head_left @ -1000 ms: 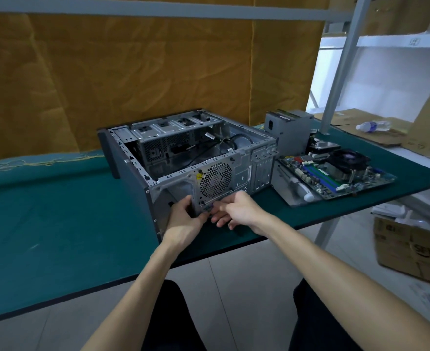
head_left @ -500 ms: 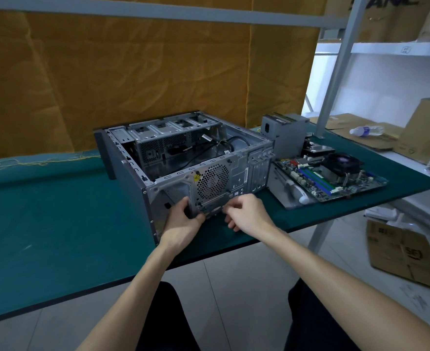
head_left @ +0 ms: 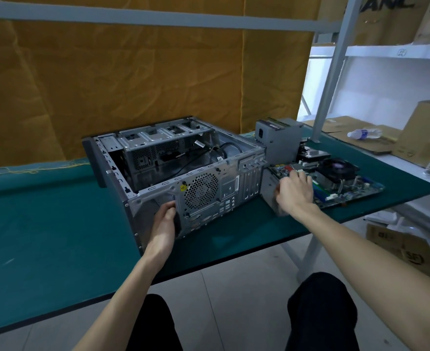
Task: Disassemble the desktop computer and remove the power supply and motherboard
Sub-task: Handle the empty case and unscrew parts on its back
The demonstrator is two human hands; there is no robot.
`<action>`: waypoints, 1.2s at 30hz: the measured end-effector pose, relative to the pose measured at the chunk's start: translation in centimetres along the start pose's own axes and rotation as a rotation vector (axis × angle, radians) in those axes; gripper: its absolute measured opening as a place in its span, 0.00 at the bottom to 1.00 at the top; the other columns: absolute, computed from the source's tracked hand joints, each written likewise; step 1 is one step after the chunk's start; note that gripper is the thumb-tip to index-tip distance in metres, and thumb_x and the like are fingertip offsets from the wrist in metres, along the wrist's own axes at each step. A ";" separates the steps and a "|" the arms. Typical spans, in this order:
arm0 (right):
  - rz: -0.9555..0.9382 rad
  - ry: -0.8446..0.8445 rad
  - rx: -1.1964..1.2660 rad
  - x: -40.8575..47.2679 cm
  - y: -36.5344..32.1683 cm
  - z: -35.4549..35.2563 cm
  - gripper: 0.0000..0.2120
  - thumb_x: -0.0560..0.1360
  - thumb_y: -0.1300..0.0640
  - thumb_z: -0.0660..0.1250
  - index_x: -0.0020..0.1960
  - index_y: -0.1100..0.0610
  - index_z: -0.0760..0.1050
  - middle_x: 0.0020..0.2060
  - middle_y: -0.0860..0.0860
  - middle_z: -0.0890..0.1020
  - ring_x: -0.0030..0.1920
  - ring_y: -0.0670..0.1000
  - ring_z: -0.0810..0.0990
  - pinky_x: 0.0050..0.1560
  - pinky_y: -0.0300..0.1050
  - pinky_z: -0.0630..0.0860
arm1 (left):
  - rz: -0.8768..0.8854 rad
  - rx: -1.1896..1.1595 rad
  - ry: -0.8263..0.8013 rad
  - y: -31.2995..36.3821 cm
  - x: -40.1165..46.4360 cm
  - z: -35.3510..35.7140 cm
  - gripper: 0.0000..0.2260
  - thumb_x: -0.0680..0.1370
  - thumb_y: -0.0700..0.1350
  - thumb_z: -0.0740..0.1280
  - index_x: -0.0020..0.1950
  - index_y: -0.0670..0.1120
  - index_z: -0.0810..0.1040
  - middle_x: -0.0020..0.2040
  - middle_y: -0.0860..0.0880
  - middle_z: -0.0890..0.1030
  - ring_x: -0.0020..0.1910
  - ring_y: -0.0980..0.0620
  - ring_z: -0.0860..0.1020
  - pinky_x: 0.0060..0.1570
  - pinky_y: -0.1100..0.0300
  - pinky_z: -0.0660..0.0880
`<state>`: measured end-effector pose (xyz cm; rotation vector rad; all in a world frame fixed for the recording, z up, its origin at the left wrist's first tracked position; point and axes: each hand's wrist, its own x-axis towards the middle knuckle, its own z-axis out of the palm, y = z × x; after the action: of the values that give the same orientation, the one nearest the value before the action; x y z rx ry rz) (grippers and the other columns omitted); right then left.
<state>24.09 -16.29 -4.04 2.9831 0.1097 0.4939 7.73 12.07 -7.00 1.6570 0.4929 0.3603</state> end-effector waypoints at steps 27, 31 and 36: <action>-0.581 0.004 0.834 -13.9 -8.4 -4.8 0.11 0.80 0.56 0.68 0.62 0.54 0.79 0.52 0.43 0.74 0.47 0.46 0.78 0.50 0.48 0.78 | 0.312 0.116 0.148 2.4 -6.9 -1.2 0.05 0.82 0.42 0.62 0.50 0.51 0.68 0.43 0.51 0.76 0.40 0.53 0.75 0.41 0.58 0.72; -0.723 0.106 0.872 -14.7 -10.4 -8.2 0.26 0.80 0.51 0.66 0.76 0.46 0.64 0.63 0.46 0.70 0.57 0.47 0.75 0.57 0.43 0.75 | 0.448 0.065 0.095 3.4 -9.4 -3.5 0.05 0.74 0.40 0.62 0.44 0.49 0.67 0.34 0.58 0.71 0.31 0.57 0.66 0.34 0.63 0.67; -0.811 0.139 0.770 -14.8 -12.8 -11.5 0.20 0.84 0.47 0.62 0.75 0.49 0.70 0.72 0.53 0.67 0.69 0.54 0.69 0.72 0.52 0.67 | 0.638 0.024 0.030 5.7 -12.3 -6.7 0.04 0.71 0.37 0.61 0.41 0.46 0.68 0.34 0.52 0.69 0.33 0.53 0.65 0.33 0.61 0.65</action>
<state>5.70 -3.77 0.51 3.1206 1.7792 0.6289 -5.57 10.93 0.20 1.8082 -0.0266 0.8480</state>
